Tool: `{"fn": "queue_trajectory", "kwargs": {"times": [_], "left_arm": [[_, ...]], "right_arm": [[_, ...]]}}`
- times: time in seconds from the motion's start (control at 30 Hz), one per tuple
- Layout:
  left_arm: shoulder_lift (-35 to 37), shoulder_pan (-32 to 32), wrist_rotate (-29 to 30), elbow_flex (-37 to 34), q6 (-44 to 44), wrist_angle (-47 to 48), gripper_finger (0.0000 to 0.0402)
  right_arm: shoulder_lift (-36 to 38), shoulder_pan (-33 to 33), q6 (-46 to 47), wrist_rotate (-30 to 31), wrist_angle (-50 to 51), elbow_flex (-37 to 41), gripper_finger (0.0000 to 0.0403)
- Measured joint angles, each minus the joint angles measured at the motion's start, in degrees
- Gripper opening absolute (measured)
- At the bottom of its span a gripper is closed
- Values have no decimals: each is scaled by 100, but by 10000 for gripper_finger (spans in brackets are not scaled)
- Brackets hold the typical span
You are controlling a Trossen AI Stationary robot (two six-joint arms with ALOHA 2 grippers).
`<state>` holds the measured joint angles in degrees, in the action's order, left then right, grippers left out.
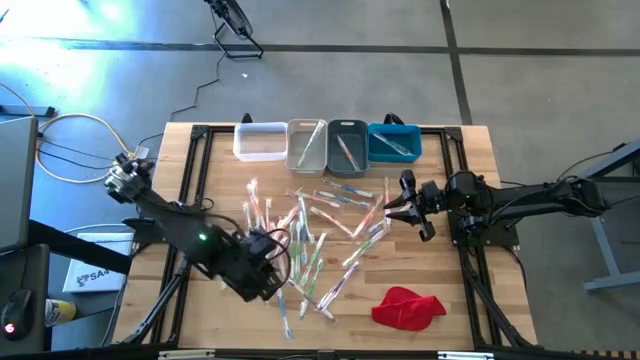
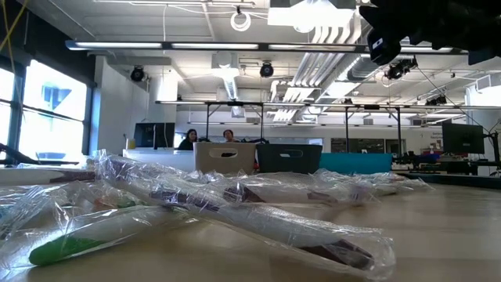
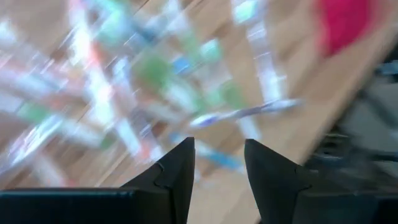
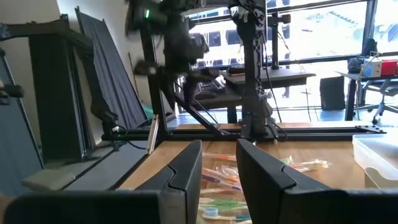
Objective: Pick & Place Toothbrushes
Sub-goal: Put the purple toothbrush into the transparent bin
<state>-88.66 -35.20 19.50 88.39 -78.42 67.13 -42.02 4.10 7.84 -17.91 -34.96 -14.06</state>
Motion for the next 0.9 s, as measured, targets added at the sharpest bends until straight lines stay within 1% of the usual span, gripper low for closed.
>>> {"fn": "queue_trajectory", "kwargs": {"times": [0.07, 0.13, 0.37, 0.5, 0.63, 0.77, 0.9], "left_arm": [[-257, 50, -176, -1, -407, 301, 138], [-463, 68, -321, -1, -622, 539, 138], [-1165, 70, -456, -1, -590, 363, 138], [-1459, 151, -948, -1, -670, 91, 138], [-1652, 150, -1325, -4, -841, 73, 138], [-1822, 147, -1750, -4, -1046, 356, 138], [-1917, 147, -1781, -9, -1299, 745, 138]], "right_arm": [[0, 0, -2, 2, 2, 0, 93], [0, 0, -4, 0, 2, 0, 93], [0, 0, -13, 2, 2, 0, 93], [0, 0, -13, 2, 18, 0, 93], [0, 0, -13, 2, 52, 0, 93], [0, 0, -13, 0, 52, 0, 93], [0, 0, -13, 0, 57, 0, 93]]}}
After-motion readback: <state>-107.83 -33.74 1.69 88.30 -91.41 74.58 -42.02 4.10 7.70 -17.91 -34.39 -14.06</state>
